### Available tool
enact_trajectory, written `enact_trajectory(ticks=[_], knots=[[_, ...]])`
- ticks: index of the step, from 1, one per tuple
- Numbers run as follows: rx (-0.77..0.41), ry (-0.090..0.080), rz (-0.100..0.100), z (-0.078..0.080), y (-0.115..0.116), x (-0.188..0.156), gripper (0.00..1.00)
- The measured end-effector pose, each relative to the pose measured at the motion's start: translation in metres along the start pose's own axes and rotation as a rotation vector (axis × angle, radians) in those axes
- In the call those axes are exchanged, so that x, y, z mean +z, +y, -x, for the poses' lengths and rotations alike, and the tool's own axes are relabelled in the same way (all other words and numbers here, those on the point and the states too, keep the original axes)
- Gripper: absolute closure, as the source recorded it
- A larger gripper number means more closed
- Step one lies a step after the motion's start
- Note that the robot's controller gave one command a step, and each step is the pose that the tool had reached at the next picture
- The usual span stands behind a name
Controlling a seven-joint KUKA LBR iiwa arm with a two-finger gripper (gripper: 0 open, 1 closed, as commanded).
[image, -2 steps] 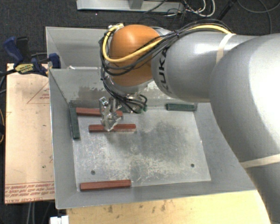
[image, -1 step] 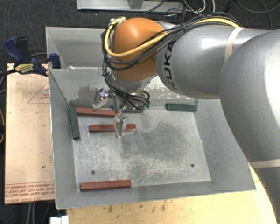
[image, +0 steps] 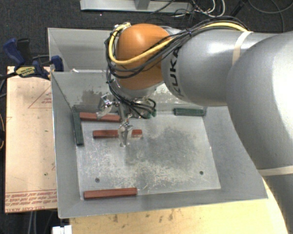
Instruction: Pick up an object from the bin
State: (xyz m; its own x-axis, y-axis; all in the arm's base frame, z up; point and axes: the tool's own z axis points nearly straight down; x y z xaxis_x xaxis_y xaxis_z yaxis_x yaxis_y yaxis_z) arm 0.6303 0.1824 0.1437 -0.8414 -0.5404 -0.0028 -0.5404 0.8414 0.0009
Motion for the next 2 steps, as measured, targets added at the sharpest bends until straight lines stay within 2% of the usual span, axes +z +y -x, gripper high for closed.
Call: enact_trajectory(ticks=[1,2], knots=[[-0.05,-0.004,-0.001,0.003,-0.019,0.031,0.0],[-0.107,-0.016,-0.002,0.006,-0.031,0.065,1.0]])
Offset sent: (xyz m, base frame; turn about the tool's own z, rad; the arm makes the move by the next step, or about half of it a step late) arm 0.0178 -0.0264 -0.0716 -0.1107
